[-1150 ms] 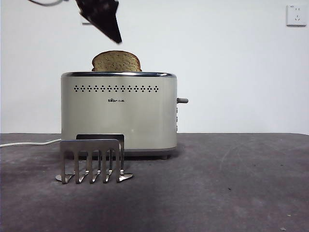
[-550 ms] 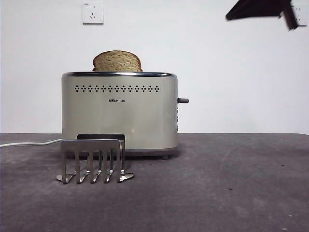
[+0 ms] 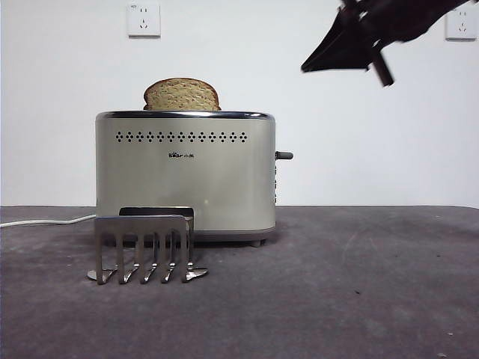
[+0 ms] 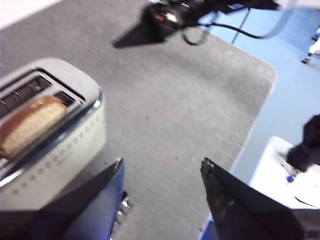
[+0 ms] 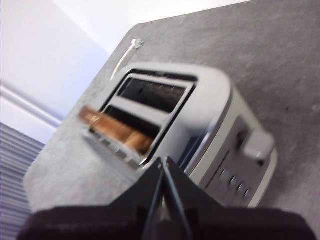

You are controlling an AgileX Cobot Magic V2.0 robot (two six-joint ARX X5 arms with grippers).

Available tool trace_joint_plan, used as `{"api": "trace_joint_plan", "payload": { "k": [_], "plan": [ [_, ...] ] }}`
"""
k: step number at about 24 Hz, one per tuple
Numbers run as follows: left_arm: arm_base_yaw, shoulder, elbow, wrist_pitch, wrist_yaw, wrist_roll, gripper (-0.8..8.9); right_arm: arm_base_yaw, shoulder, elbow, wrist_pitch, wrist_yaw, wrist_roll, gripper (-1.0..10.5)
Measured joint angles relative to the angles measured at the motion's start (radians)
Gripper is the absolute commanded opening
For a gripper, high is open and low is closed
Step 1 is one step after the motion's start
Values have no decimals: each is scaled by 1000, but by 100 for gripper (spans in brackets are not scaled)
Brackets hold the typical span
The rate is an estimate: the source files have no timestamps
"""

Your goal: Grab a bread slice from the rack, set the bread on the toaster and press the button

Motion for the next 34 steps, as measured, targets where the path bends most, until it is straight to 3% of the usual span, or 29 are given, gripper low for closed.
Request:
{"api": "trace_joint_plan", "payload": {
  "k": [8,17,34],
  "plan": [
    [0,0,0,-11,23,0,251,21,184,116,38,37,0,-13],
    [0,0,0,-11,24,0,251,42,305,124,102,87,-3,-13],
    [0,0,0,-11,23,0,251,43,388,141,23,128,-122,-13]
  ]
}}
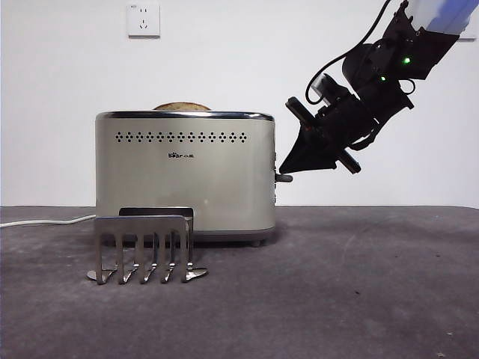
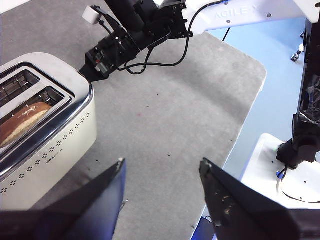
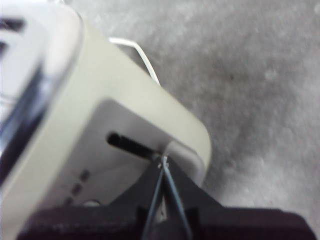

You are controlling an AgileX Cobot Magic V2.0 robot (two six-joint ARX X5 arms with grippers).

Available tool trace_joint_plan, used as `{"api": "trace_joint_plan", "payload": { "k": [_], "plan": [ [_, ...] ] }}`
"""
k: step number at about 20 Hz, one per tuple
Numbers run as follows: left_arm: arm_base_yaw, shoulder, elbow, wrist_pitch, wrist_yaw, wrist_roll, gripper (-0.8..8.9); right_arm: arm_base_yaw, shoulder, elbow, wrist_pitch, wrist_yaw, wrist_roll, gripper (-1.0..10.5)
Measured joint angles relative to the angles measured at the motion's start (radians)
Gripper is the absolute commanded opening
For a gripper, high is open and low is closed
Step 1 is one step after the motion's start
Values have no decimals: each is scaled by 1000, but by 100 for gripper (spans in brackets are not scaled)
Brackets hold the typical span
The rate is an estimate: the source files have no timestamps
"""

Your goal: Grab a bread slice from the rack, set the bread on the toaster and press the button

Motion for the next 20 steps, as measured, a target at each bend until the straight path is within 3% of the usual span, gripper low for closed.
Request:
{"api": "trace_joint_plan", "payload": {
  "k": [20],
  "plan": [
    [0,0,0,-11,0,0,251,-3,42,11,-5,-13,-12,-12]
  ]
}}
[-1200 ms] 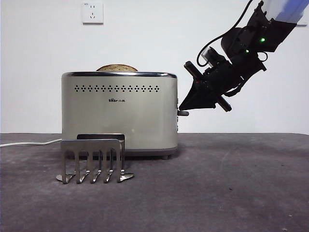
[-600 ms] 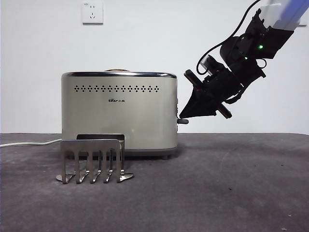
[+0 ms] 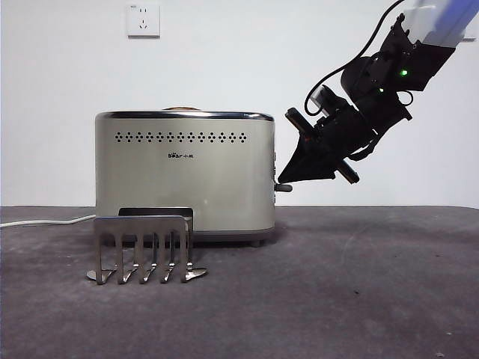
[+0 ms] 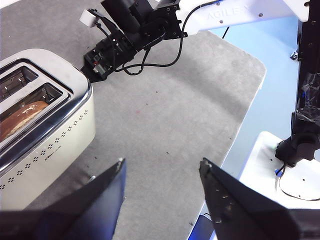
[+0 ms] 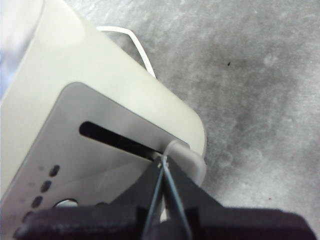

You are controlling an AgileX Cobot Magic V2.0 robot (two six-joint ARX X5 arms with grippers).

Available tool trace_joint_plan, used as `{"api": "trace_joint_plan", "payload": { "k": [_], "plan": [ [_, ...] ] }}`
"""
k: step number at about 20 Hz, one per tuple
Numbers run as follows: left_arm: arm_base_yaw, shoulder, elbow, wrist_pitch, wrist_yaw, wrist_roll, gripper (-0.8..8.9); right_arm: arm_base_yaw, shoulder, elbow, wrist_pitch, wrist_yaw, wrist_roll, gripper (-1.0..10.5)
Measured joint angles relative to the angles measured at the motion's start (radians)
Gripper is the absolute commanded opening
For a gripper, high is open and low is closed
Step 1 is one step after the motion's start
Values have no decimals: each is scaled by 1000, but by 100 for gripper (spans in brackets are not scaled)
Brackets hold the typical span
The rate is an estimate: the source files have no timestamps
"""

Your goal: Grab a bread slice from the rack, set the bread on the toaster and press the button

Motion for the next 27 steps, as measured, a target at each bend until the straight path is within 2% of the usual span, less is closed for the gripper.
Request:
{"api": "trace_joint_plan", "payload": {
  "k": [9,14,18,24,27],
  "plan": [
    [0,0,0,0,-1,0,251,-6,-35,-12,4,23,21,-12],
    [0,0,0,0,-1,0,251,-25,-241,-19,-74,53,23,-12],
    [0,0,0,0,-1,0,251,-36,-428,-19,-275,55,-15,-12],
    [0,0,0,-1,-1,0,251,-6,-730,-19,-757,48,-172,-12],
    [0,0,0,-16,-1,0,251,8,-843,-19,-907,48,-230,-12]
  ]
}}
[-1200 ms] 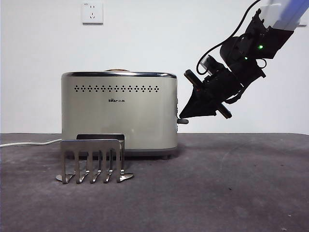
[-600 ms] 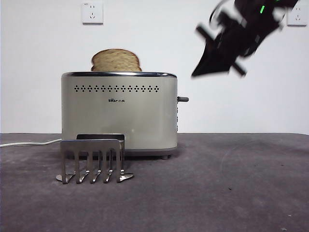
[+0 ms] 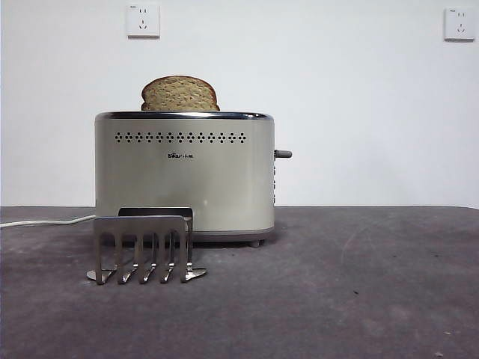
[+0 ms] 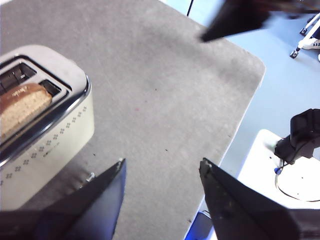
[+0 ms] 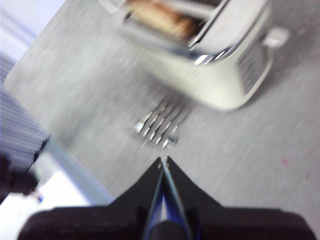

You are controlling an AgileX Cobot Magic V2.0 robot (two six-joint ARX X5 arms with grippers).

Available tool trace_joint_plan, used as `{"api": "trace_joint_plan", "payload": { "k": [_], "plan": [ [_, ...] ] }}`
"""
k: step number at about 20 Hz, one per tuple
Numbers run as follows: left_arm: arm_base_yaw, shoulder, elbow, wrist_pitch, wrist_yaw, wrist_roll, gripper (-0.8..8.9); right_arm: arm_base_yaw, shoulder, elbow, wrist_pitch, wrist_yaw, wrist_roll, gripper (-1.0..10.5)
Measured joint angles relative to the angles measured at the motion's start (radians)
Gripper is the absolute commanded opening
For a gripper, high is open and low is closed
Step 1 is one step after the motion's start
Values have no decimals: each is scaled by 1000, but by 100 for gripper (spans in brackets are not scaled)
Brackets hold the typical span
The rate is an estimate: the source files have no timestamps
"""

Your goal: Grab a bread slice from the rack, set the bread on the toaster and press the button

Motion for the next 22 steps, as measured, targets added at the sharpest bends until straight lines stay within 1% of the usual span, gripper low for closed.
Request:
{"api": "trace_joint_plan", "payload": {
  "k": [4,6,7,8,9,22],
  "plan": [
    [0,0,0,-18,0,0,247,2,-112,0,-87,0,-20,-12],
    [0,0,0,-24,0,0,245,2,-143,0,-100,0,-23,-11],
    [0,0,0,-27,0,0,183,2,-152,0,-103,0,-23,-12],
    [0,0,0,-34,0,1,69,2,-156,0,-103,0,-23,-11],
    [0,0,0,-45,0,1,-17,2,-158,0,-103,0,-23,1],
    [0,0,0,-45,0,2,-3,2,-158,0,-103,2,-23,1]
  ]
}}
